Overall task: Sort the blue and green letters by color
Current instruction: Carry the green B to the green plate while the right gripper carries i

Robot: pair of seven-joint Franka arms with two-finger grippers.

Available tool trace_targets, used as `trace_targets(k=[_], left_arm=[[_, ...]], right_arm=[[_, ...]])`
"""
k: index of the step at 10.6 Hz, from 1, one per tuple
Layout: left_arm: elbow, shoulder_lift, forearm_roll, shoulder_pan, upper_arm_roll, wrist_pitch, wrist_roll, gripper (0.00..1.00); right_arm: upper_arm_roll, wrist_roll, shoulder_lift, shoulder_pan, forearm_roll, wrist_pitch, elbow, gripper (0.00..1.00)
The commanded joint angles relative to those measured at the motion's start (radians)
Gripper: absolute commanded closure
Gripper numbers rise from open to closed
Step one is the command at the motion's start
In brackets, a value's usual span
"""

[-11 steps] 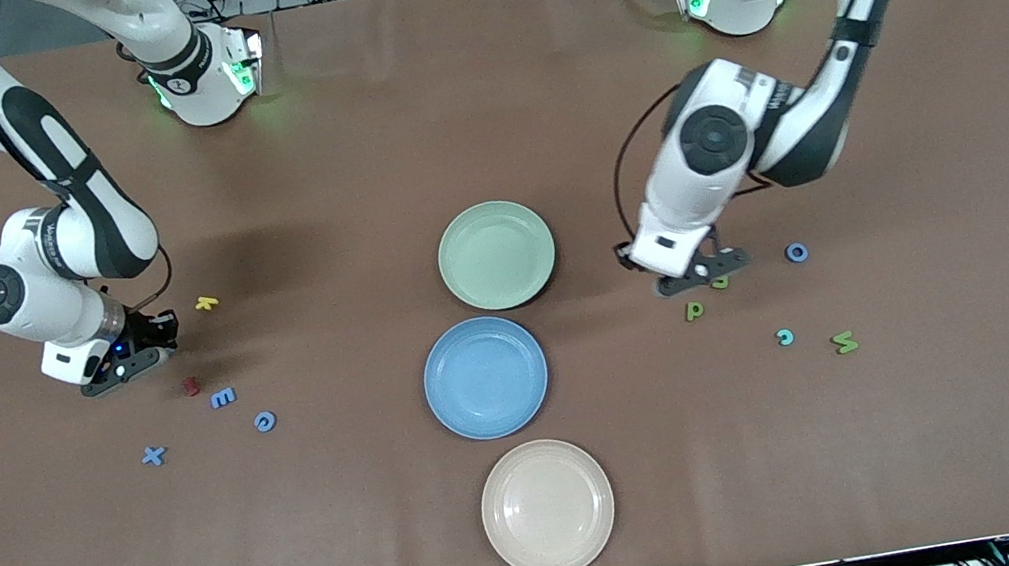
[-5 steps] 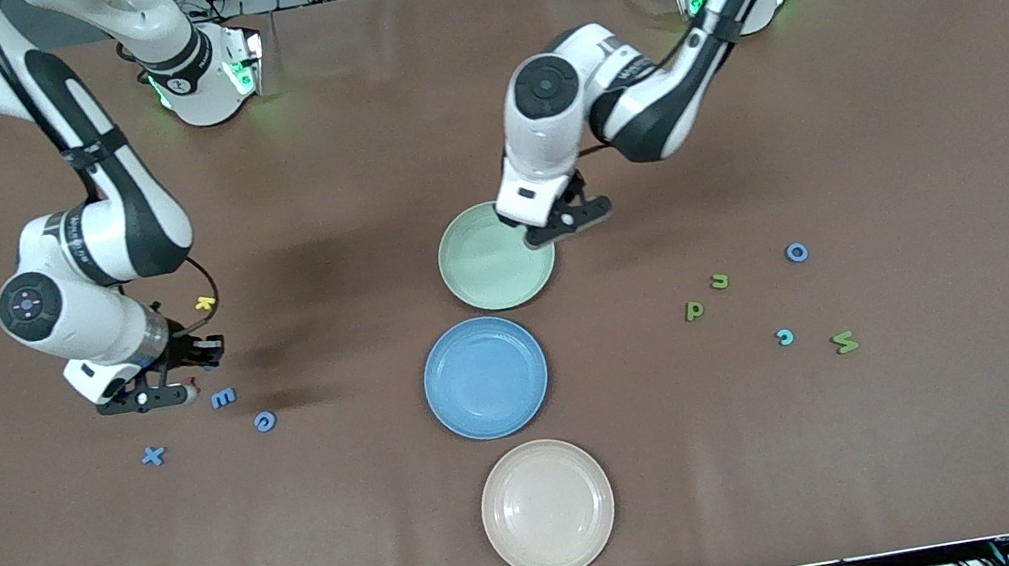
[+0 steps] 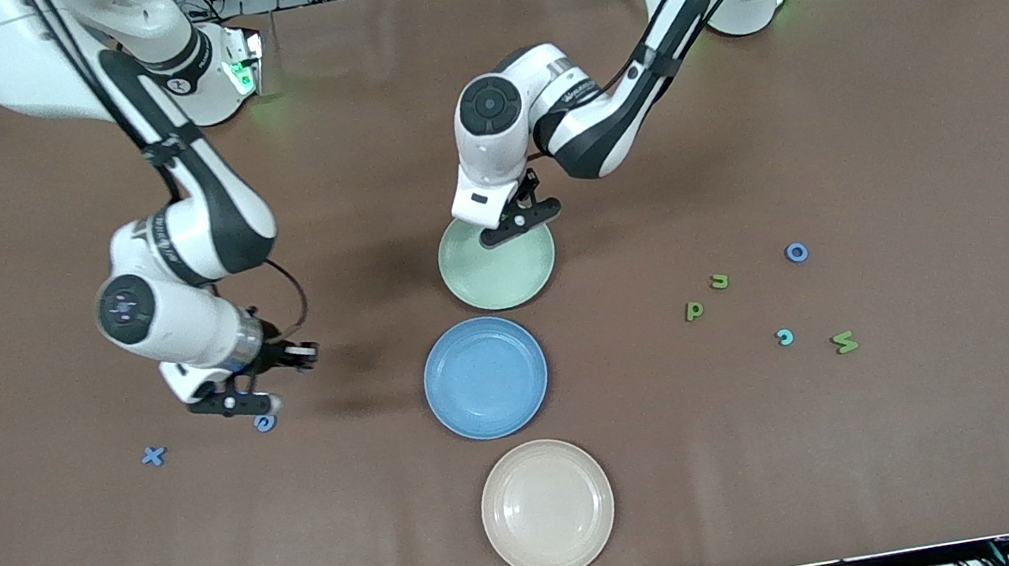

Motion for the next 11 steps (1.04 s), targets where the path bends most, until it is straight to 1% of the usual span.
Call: trace_targets(k=[1, 2, 3, 4, 5, 6, 7, 8, 10, 11], left_arm=[[0.097, 0.107, 0.036, -0.023, 0.044, -0.010, -0.002, 0.94], [0.101, 0.112, 0.088, -0.018, 0.045, -0.010, 0.000, 0.86], [0.104, 0.112, 0.095, -0.012, 0.051, -0.010, 0.006, 0.70], [0.120, 0.108, 0.103, -0.009, 0.061, -0.010, 0.062, 0.55], [0.142, 0.100, 0.094, 0.008, 0.074, -0.010, 0.125, 0.01], [0.151, 0.085, 0.089, 0.035, 0.074, -0.013, 0.133, 0.00], [0.150, 0.063, 0.084, 0.049, 0.074, -0.024, 0.136, 0.00], [0.148, 0.040, 0.089, 0.063, 0.076, -0.052, 0.162, 0.00], [0.138, 0.000, 0.093, 0.158, 0.074, -0.087, 0.364, 0.00], [0.131, -0.001, 0.093, 0.190, 0.074, -0.090, 0.453, 0.00]], right_arm=[[-0.008, 0.179, 0.182, 0.111, 0.039, -0.006, 0.253, 1.00], [-0.008, 0.234, 0.217, 0.138, 0.039, -0.003, 0.301, 1.00], [-0.008, 0.280, 0.251, 0.155, 0.040, 0.030, 0.341, 1.00], [-0.005, 0.323, 0.282, 0.178, 0.042, 0.109, 0.363, 1.00], [-0.002, 0.356, 0.306, 0.209, 0.042, 0.192, 0.366, 1.00], [0.001, 0.373, 0.326, 0.226, 0.042, 0.266, 0.369, 1.00], [0.001, 0.379, 0.338, 0.243, 0.043, 0.308, 0.369, 1.00], [0.001, 0.382, 0.340, 0.257, 0.043, 0.311, 0.369, 1.00], [0.002, 0.478, 0.342, 0.280, 0.042, 0.310, 0.369, 0.97], [0.001, 0.500, 0.342, 0.283, 0.036, 0.308, 0.369, 0.53]])
